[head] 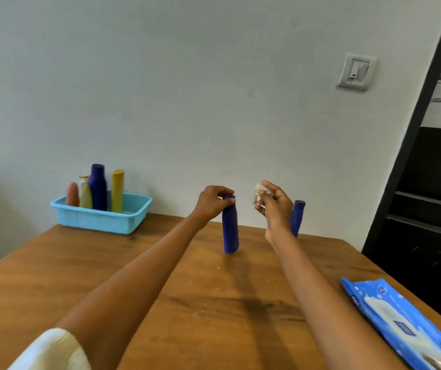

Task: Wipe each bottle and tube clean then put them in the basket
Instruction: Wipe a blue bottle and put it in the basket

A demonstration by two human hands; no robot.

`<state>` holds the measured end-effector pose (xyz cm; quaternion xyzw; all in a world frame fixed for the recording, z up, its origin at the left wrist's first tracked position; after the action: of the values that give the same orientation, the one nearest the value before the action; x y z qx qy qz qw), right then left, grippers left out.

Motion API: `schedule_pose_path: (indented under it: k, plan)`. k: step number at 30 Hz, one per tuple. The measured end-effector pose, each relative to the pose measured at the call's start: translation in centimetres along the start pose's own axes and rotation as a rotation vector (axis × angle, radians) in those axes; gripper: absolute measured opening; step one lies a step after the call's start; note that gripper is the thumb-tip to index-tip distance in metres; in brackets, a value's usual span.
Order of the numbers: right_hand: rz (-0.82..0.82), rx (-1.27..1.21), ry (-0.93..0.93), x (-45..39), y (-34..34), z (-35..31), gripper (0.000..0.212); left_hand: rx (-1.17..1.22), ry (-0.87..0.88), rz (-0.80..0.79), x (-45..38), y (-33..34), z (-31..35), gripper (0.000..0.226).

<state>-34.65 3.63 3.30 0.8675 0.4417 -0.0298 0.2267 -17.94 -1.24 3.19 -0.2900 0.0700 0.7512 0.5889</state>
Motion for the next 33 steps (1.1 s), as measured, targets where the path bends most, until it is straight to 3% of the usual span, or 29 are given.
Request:
schedule_pose_path:
  k: [8,11,15,22,26,30,33]
  plan:
    - [-0.027,-0.093,0.112,8.4,4.1,-0.5,0.020,0.103,-0.008,-0.077,5.1,-10.3,1.9,0.027]
    - [-0.059,-0.096,0.097,10.1,6.2,-2.2,0.012,0.164,-0.025,-0.035,5.5,-12.9,2.8,0.030]
    - [-0.147,-0.057,-0.063,11.4,8.9,-5.4,0.012,0.329,-0.077,0.120,4.9,-15.9,4.4,0.033]
    - [-0.354,0.123,-0.232,12.9,13.1,-7.6,0.024,0.508,-0.092,0.231,3.3,-18.7,5.5,0.032]
    - [-0.483,0.284,-0.360,14.6,14.7,-8.6,0.018,0.589,-0.145,0.297,2.6,-19.9,4.7,0.028]
    - [-0.523,0.499,-0.425,15.1,15.0,-8.3,0.011,0.583,-0.176,0.325,2.2,-20.3,4.0,0.028]
    - [-0.413,0.497,-0.438,14.6,14.4,-8.1,0.011,0.561,-0.171,0.305,2.4,-19.9,3.9,0.029]
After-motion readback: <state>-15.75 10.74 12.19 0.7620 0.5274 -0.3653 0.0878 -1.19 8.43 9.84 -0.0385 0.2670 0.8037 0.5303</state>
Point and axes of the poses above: each hand's wrist, its own x-axis away from the middle knuckle, its own y-axis out of the palm, z = x × y, the point moved 8 cm from there along -x, towards the middle knuckle, and after that the axes turned 14 degrees about z, right-handed, at the moved point
